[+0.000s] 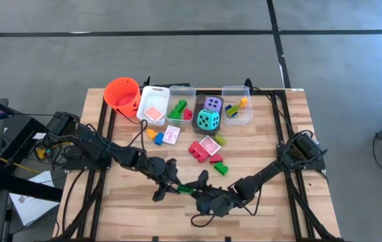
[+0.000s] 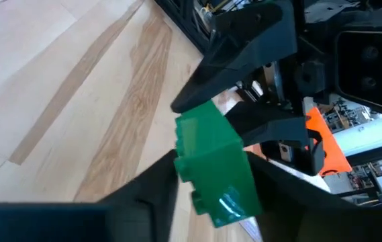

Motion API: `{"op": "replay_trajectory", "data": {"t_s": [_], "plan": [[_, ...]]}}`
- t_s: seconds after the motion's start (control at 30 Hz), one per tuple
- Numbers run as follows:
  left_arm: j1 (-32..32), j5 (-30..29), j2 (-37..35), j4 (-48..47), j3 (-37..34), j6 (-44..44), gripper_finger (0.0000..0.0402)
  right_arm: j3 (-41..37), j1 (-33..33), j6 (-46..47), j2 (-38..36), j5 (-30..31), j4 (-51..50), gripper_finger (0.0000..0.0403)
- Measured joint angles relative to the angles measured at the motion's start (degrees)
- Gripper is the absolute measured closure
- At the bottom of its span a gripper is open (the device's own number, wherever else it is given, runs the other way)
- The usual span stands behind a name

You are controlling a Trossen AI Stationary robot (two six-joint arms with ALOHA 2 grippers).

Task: Pick & Place Toys
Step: Put the bottom small green game piece into the right transparent bin

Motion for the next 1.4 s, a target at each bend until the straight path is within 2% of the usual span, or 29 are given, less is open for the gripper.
{"op": "replay_trajectory", "data": {"t_s": [0.1,0.33,0.67,0.77,0.9,1.0,1.1,1.27,1.4], "plan": [[-0.1,0.7,0.0,0.2,0.0,-0.3,0.0265,0.0,0.0,-0.7,0.0,-0.2,0.6,0.0301],[-0.1,0.9,0.0,0.4,0.0,-0.3,0.0252,-0.1,0.1,-0.5,0.0,-0.2,2.0,0.0303],[0.0,-0.6,0.0,-0.7,0.0,0.2,0.0167,-0.1,0.1,2.0,0.0,0.0,2.8,0.0303],[0.4,-0.5,0.0,-5.2,0.0,0.3,0.0141,-0.1,0.1,3.5,0.0,-0.1,2.6,0.0303],[1.9,-2.9,0.0,-18.2,0.0,0.3,0.0117,0.0,0.3,4.6,0.0,0.7,2.6,0.0303],[3.0,-8.7,0.0,-27.6,0.0,0.3,0.0109,0.0,0.6,9.5,-0.2,6.2,2.9,0.0303],[3.8,-14.8,0.0,-32.3,0.0,0.3,0.0109,0.0,0.5,15.0,-1.4,13.4,2.8,0.0303],[4.8,-23.7,0.0,-28.9,0.0,0.3,0.0114,0.0,-0.1,20.7,-5.9,25.7,0.8,0.0303],[6.0,-30.0,0.0,-22.3,0.0,0.4,0.0116,0.0,-2.4,27.4,-11.3,29.8,-6.8,0.0303]]}}
